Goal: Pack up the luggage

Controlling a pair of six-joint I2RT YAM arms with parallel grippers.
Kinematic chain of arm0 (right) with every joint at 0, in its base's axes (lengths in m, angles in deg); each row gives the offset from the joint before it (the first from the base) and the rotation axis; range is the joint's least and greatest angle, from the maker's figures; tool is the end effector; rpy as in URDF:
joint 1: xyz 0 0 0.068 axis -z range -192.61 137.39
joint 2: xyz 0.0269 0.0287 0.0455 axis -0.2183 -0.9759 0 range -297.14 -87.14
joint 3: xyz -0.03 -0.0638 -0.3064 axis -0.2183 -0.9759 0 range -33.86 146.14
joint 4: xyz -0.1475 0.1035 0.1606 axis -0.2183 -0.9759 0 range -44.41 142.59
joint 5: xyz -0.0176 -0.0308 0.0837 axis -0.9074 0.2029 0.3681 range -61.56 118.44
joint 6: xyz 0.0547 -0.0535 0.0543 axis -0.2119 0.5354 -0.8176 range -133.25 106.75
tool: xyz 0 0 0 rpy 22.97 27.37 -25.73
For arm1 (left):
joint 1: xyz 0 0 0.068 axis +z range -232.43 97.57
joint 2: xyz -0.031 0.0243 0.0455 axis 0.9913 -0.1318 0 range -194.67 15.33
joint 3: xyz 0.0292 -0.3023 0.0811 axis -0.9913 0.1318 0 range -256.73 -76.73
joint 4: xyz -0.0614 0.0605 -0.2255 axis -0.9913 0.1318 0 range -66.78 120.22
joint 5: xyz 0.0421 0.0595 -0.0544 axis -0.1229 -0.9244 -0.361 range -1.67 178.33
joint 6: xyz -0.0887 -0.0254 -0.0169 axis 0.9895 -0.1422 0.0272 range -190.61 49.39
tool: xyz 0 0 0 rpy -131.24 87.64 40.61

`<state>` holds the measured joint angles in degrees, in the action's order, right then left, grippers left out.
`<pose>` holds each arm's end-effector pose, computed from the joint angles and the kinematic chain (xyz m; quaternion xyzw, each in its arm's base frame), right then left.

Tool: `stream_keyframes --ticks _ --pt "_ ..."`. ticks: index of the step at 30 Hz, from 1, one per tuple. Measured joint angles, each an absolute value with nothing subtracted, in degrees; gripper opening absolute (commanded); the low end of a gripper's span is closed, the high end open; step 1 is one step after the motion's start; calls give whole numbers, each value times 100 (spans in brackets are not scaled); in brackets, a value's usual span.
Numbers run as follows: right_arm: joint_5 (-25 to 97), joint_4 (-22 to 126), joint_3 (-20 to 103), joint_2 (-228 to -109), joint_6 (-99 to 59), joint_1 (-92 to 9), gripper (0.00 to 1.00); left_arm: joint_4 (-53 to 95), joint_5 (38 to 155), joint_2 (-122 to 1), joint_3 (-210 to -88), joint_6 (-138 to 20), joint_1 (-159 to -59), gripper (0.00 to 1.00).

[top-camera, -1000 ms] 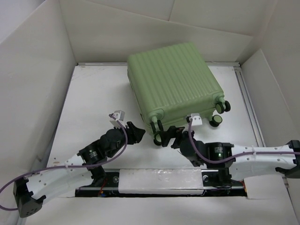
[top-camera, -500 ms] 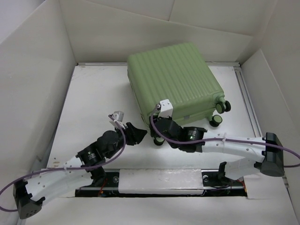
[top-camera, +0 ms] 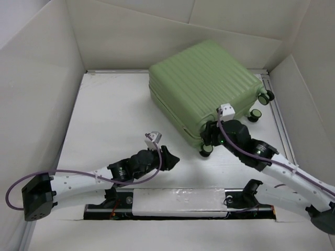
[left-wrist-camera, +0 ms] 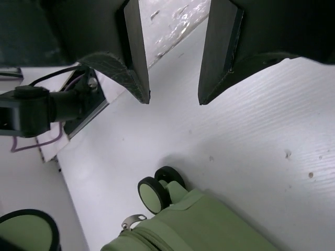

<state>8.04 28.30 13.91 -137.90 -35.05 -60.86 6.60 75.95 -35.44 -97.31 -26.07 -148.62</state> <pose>0.1475 0.1210 0.3292 -0.1026 0.8392 0.1701 0.5062 0.0981 -0.1771 0.2538 0.0812 0.7797 -0.4579 0.4193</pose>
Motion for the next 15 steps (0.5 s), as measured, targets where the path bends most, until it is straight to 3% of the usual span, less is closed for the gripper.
stream_keyframes --ticks 3,8,12,13,14,15 --pt "1075 2716 1234 -13469 -3243 -5679 75 551 7512 -3417 -9731 -2550 -14864 38" --pt "799 2537 1197 -12713 -3366 -5679 81 653 7245 -2781 -9690 -2450 -14868 38" --pt "526 2561 1094 -11469 -3422 -5911 82 844 7086 -2256 -9646 -2402 -14868 39" --pt "500 2579 1094 -11172 -3420 -5963 77 892 7046 -2173 -9631 -2397 -14868 39" --pt "487 2631 1094 -10947 -3409 -6003 60 948 7016 -2119 -9618 -2393 -14868 39" --pt "506 2684 1090 -10798 -3381 -6029 52 1010 6978 -2077 -9611 -2391 -14868 39"
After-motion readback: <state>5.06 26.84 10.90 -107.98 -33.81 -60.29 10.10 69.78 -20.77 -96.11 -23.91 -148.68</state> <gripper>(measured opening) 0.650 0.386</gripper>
